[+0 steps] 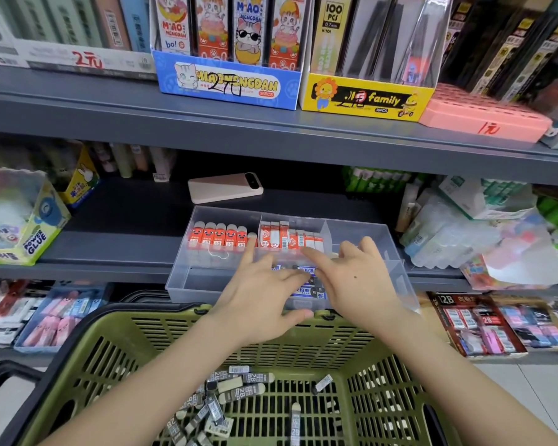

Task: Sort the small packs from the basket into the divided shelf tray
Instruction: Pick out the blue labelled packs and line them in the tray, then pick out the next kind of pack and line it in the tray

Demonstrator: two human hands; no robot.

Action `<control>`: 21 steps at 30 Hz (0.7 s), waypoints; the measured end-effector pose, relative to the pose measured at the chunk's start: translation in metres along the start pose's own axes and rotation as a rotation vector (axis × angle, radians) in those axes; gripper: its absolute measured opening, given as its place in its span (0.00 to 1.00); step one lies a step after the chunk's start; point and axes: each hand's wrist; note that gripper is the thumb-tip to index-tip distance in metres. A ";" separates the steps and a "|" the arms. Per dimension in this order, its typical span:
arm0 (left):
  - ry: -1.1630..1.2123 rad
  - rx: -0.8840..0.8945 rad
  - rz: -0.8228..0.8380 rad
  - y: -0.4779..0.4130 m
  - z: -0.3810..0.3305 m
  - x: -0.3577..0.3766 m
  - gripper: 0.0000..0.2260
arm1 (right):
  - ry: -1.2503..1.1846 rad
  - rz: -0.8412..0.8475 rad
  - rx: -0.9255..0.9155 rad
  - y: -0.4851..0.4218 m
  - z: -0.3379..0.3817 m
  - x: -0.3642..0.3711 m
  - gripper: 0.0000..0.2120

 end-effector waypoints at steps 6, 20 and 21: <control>-0.014 -0.046 -0.029 0.007 0.000 0.001 0.32 | 0.032 0.087 -0.016 -0.004 0.003 -0.002 0.28; 0.093 0.035 -0.329 0.042 0.008 -0.001 0.15 | -0.404 -0.225 0.009 0.030 0.010 -0.015 0.08; 0.104 0.028 -0.370 0.051 0.009 0.001 0.14 | -0.487 -0.244 -0.002 0.040 0.014 -0.016 0.09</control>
Point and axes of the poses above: each hand's wrist, its own y-axis away from the middle knuckle, its own x-axis out of the palm, z = x × y, and after that the axes turned 15 degrees about z, right-handed
